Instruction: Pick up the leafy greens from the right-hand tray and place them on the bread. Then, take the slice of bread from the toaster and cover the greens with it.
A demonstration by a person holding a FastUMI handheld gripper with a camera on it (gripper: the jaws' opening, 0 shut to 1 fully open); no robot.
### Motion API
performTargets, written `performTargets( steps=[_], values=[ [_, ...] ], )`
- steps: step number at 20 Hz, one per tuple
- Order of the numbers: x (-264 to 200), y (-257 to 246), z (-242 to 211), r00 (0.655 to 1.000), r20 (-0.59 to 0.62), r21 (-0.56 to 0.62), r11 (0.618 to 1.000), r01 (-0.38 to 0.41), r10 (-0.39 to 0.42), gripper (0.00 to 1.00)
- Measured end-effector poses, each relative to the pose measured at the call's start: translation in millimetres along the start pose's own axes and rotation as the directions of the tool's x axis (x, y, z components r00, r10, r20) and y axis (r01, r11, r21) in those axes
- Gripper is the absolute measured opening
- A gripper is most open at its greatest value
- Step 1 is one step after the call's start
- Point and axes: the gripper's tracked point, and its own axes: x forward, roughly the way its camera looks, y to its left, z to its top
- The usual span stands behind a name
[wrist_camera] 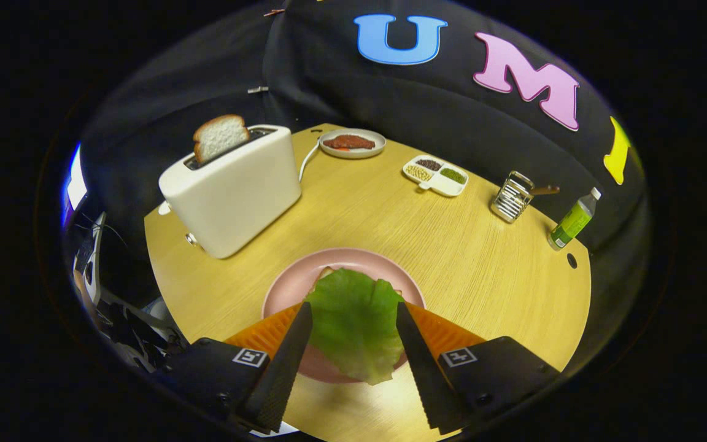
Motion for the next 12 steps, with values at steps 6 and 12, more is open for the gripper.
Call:
performTargets(
  steps=[6, 12],
  values=[
    [-64.2, 20.6, 79.7, 0.965, 0.263, 0.003, 1.0, -0.013, 0.012, 0.89],
    [-128.7, 75.7, 177.3, 0.855, 0.515, -0.112, 0.994, -0.012, 0.068, 0.9]
  ],
)
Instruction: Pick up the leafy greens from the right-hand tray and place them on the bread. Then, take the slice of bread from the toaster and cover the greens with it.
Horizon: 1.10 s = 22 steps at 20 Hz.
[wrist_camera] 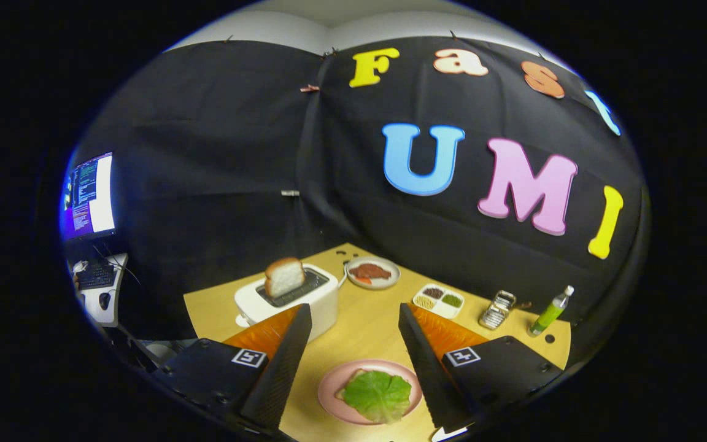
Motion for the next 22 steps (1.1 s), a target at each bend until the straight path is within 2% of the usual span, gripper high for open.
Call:
performTargets(
  steps=[2, 3, 8, 14, 22],
  values=[
    [1.0, 15.7, 37.8, 0.996, 0.088, -0.036, 0.999, -0.013, 0.016, 0.97],
    [5.2, 23.1, 49.9, 0.994, 0.105, -0.049, 0.999, -0.02, 0.025, 0.97],
    [48.6, 55.7, 54.9, 0.997, 0.033, 0.019, 0.998, -0.065, 0.064, 0.98],
    [113.5, 77.6, 18.8, 0.992, -0.114, 0.021, 0.998, -0.059, 0.061, 0.98],
    [201.1, 125.3, -23.0, 0.952, -0.286, 0.193, 0.98, -0.055, 0.11, 0.98]
  ],
)
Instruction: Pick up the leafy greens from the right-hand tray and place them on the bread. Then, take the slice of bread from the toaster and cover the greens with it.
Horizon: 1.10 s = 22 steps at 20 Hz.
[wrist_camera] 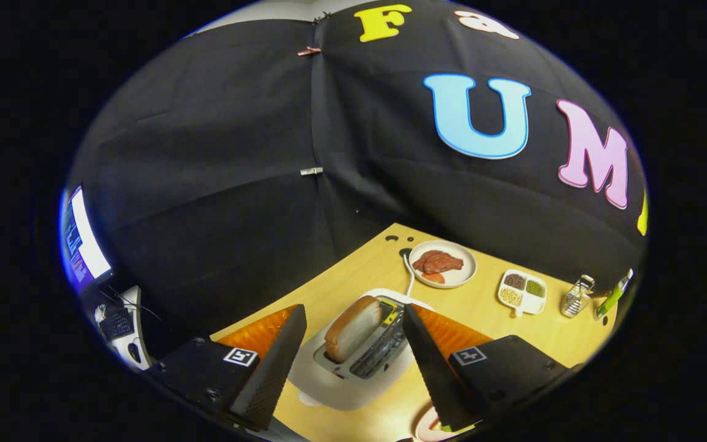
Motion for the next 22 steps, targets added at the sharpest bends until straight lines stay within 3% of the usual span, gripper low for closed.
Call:
performTargets(
  steps=[3, 7, 8, 10, 11, 12, 13, 14, 22],
  values=[
    [31.4, -1.7, -19.5, 0.996, -0.085, 0.04, 0.999, 0.036, -0.033, 0.98],
    [56.9, -12.0, -34.2, 0.989, -0.135, 0.092, 0.993, 0.078, -0.066, 0.83],
    [60.1, -14.9, -38.9, 0.985, -0.155, 0.088, 0.992, 0.092, -0.077, 0.76],
    [60.6, -21.4, -46.9, 0.979, -0.186, 0.094, 0.99, 0.105, -0.086, 0.43],
    [62.0, -18.1, -48.5, 0.981, -0.183, 0.119, 0.988, 0.095, -0.072, 0.36],
    [61.8, -17.6, -45.2, 0.981, -0.177, 0.126, 0.986, 0.105, -0.081, 0.23],
    [60.3, -17.3, -44.8, 0.981, -0.177, 0.137, 0.985, 0.104, -0.079, 0.23],
    [56.6, -16.3, -42.9, 0.982, -0.172, 0.139, 0.985, 0.098, -0.073, 0.15],
    [34.0, -16.2, -19.5, 0.991, -0.118, 0.163, 0.983, 0.084, -0.065, 0.15]
  ],
)
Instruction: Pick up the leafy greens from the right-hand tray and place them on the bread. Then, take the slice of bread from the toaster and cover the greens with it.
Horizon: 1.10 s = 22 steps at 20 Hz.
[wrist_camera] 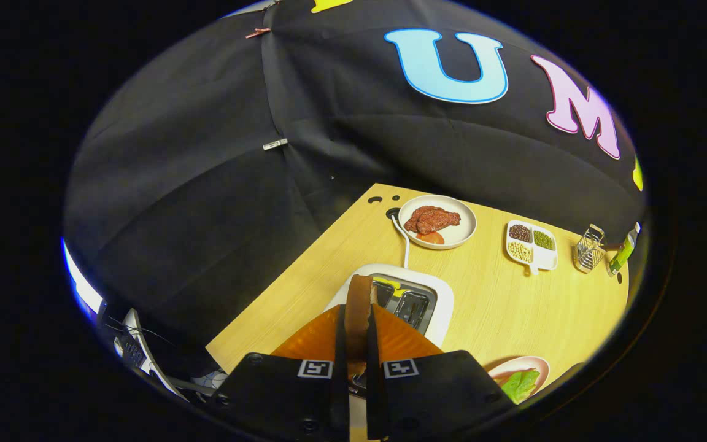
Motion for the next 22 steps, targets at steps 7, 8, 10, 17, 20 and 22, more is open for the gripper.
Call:
performTargets(
  steps=[7, 8, 10, 17, 20, 22],
  values=[
    [-80.0, -23.8, 61.8, 0.979, 0.203, 0.037, 0.999, -0.039, 0.031, 0.15],
    [-92.7, -31.7, 66.2, 0.975, 0.222, 0.048, 0.998, -0.042, 0.03, 0.15],
    [-118.2, -54.9, 72.7, 0.965, 0.264, 0.066, 0.997, -0.027, 0.008, 0.15],
    [-172.0, -167.0, 20.6, 0.959, 0.242, 0.07, 0.988, 0.136, -0.149, 0.15],
    [-176.0, -199.3, -22.4, 0.958, 0.196, 0.092, 0.977, 0.193, -0.208, 0.15],
    [-172.1, -211.2, -50.2, 0.961, 0.164, 0.101, 0.972, 0.21, -0.225, 0.15]
  ],
)
